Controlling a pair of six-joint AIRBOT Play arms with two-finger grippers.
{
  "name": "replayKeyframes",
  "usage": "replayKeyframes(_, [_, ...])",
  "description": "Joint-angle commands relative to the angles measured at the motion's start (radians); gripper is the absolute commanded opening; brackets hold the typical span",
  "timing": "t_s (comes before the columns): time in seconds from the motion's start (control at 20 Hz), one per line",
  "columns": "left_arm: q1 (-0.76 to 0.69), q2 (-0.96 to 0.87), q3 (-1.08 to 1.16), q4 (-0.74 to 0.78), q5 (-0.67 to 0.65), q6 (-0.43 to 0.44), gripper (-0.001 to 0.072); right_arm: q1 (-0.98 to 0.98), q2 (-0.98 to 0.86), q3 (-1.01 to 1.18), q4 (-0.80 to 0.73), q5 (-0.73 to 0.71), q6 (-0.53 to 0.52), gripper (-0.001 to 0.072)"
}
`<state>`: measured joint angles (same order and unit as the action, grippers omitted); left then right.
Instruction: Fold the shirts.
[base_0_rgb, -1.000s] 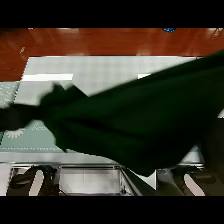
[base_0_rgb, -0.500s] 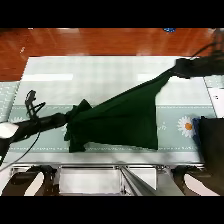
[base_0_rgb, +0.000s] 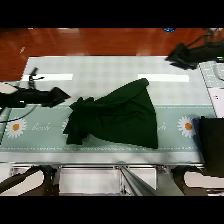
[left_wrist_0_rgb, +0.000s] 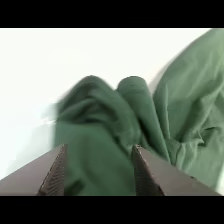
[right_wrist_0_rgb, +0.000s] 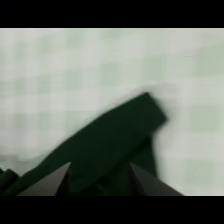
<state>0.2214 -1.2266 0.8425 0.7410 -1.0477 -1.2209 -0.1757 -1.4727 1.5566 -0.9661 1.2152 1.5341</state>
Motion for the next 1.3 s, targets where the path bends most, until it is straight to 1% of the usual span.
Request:
replayKeyframes(0.0, [0.243,0.061,0.031,0.021,-0.183,-0.003,0.0508,-0.187,0.082,-0.029,-0.161,0.173,-0.002,0.0405])
replayKeyframes(0.05, [0.283,0.084,-0.007,0.008,-0.204,-0.002,0.0508,-0.234,0.130,-0.103,-0.174,0.156,-0.005,0.0405])
replayKeyframes(0.1, [0.304,0.092,-0.067,-0.038,-0.236,0.021,0.0508,-0.277,0.189,-0.216,-0.154,0.106,-0.021,0.0405])
replayKeyframes(0.2, [0.288,0.080,-0.213,-0.132,-0.265,0.083,0.0508,-0.315,0.298,-0.471,-0.080,-0.003,-0.076,0.0405])
replayKeyframes(0.3, [0.255,0.057,-0.320,-0.180,-0.253,0.210,0.0507,-0.325,0.388,-0.698,-0.018,-0.069,-0.147,0.0405])
replayKeyframes(0.35, [0.241,0.045,-0.348,-0.192,-0.243,0.246,0.0508,-0.324,0.417,-0.771,-0.007,-0.076,-0.167,0.0405])
replayKeyframes(0.45, [0.203,0.022,-0.361,-0.197,-0.206,0.296,0.0508,-0.324,0.460,-0.875,-0.005,-0.075,-0.185,0.0405])
replayKeyframes(0.55, [0.146,0.008,-0.360,-0.220,-0.143,0.298,0.0508,-0.324,0.489,-0.934,-0.005,-0.064,-0.200,0.0404])
replayKeyframes(0.6, [0.111,0.003,-0.360,-0.245,-0.118,0.313,0.0507,-0.324,0.501,-0.955,-0.005,-0.058,-0.204,0.0404])
replayKeyframes(0.7, [0.040,-0.009,-0.357,-0.267,-0.100,0.338,0.0505,-0.324,0.506,-0.975,-0.011,-0.019,-0.205,0.0405])
replayKeyframes(0.75, [0.013,-0.020,-0.354,-0.263,-0.097,0.338,0.0418,-0.324,0.506,-0.983,-0.013,0.004,-0.212,0.0405])
replayKeyframes(0.8, [0.002,-0.032,-0.350,-0.262,-0.105,0.338,0.0146,-0.324,0.506,-0.991,-0.021,0.025,-0.214,0.0405])
replayKeyframes(0.85, [0.001,-0.039,-0.347,-0.262,-0.108,0.339,0.0025,-0.324,0.507,-1.000,-0.025,0.045,-0.214,0.0405])
replayKeyframes(1.05, [0.022,-0.039,-0.320,-0.262,-0.138,0.339,0.0024,-0.319,0.507,-1.065,-0.008,0.115,-0.212,0.0405])
replayKeyframes(1.25, [0.021,-0.039,-0.314,-0.262,-0.150,0.339,0.0024,-0.318,0.505,-1.120,0.041,0.090,-0.219,0.0404])
